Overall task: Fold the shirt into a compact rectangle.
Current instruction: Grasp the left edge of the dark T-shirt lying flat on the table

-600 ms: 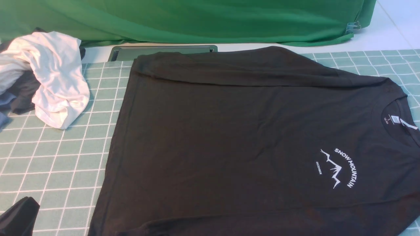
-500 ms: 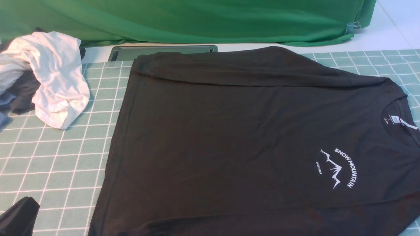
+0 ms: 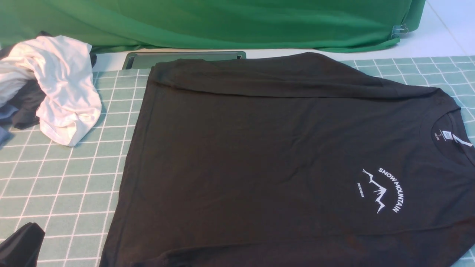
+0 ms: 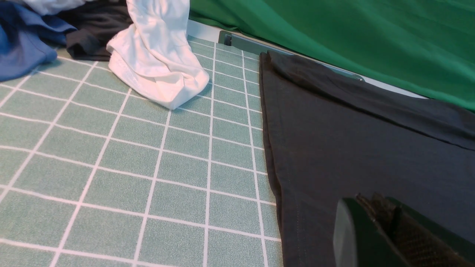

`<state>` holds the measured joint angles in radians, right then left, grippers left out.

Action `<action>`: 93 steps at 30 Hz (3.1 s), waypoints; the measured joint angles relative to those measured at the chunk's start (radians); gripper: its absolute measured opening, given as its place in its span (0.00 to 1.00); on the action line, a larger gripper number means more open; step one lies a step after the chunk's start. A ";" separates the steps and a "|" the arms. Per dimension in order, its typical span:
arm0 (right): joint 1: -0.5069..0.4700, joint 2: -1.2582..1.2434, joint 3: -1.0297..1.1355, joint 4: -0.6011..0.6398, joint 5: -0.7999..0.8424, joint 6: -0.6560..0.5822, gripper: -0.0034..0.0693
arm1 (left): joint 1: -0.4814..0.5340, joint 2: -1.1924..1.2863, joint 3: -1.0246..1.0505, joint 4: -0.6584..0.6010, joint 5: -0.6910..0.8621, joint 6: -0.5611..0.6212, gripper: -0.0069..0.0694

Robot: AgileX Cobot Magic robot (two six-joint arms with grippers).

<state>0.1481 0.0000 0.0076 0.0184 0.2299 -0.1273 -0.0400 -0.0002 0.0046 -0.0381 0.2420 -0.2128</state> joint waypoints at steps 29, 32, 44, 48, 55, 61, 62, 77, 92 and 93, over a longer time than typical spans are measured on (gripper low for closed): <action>0.000 0.000 0.000 0.000 0.000 0.000 0.38 | 0.000 0.000 0.000 0.000 0.000 0.000 0.12; 0.000 0.000 0.000 0.000 0.000 0.000 0.38 | 0.000 0.000 0.000 0.016 0.000 0.001 0.12; 0.000 0.000 0.000 0.000 0.000 -0.003 0.38 | 0.000 0.000 0.000 0.049 0.000 -0.001 0.12; 0.000 0.000 0.000 0.000 0.000 -0.006 0.38 | 0.000 0.000 0.000 0.050 0.000 0.002 0.12; 0.000 0.000 0.000 0.000 0.000 -0.004 0.38 | 0.000 0.000 0.000 0.052 0.000 0.000 0.12; 0.000 0.000 0.000 0.000 0.000 -0.005 0.38 | 0.000 0.000 0.000 0.052 0.000 0.000 0.12; 0.000 0.000 0.000 0.000 0.000 -0.004 0.38 | 0.000 0.000 0.000 0.052 0.000 0.000 0.12; 0.000 0.000 0.000 0.121 -0.099 0.118 0.38 | 0.000 0.000 0.000 0.023 -0.013 -0.020 0.12; 0.005 0.000 0.000 0.460 -0.238 0.859 0.37 | 0.000 0.000 0.000 -0.634 -0.091 -0.361 0.12; 0.006 0.000 0.000 0.460 -0.255 0.845 0.36 | 0.000 0.000 0.000 -0.623 -0.112 -0.354 0.12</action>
<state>0.1545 0.0000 0.0076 0.4787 -0.0255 0.7182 -0.0400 -0.0002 0.0046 -0.6608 0.1299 -0.5668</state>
